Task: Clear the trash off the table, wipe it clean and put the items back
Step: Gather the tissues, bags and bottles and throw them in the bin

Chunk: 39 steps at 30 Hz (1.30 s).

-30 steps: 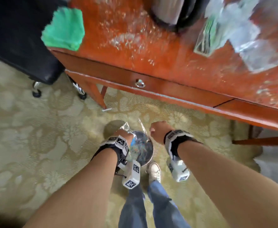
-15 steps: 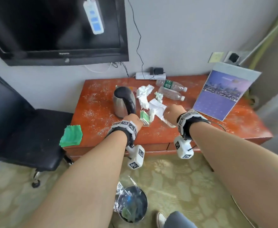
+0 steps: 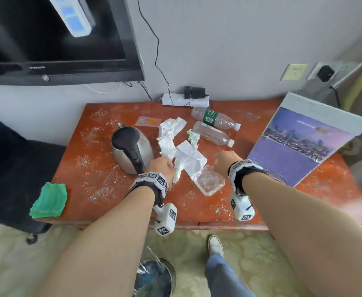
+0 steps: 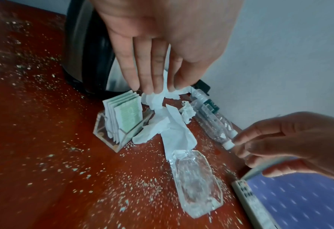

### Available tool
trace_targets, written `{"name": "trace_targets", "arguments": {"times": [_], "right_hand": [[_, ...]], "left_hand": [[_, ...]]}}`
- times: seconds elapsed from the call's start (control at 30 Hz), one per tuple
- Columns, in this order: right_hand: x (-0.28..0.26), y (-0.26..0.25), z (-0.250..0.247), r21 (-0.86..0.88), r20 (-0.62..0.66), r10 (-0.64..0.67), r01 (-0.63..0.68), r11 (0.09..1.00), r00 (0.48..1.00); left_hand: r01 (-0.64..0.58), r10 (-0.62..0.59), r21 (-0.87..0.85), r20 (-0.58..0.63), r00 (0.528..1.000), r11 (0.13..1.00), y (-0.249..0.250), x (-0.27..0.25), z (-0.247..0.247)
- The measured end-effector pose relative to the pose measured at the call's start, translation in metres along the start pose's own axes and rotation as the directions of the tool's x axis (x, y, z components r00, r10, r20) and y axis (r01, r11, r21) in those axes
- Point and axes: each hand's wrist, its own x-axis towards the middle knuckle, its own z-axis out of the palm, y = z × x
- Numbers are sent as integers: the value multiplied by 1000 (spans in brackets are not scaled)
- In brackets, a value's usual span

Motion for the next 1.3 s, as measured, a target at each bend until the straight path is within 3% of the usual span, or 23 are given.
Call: {"name": "trace_targets", "arguments": {"times": [0.13,0.37,0.67,0.83,1.1,1.23,1.3], "right_hand": [[60,7,0,60,43,-97,94,994,994],[116,-13,22,4,178,-345,350,937,922],[142,-26,41,-73,241,-449,477,876,860],[151,-27,38,-106,241,-453,487,867,858],[138,-20,31,-98,168,-383,402,910,908],[121,-20,17,-83,116,-311,321,943,943],[110,-17,8,-68,76,-266,271,960,961]], "left_hand": [[4,-1,73,-32,999,997,7,37,19],[-63,51,457,40,998,887,2,67,57],[-40,17,578,46,999,815,-2,88,78],[-40,37,587,16,999,808,5,95,84],[44,-29,404,-43,999,914,11,85,72],[140,-138,54,-41,990,989,14,69,58],[218,-225,-182,-15,974,959,13,60,47]]}}
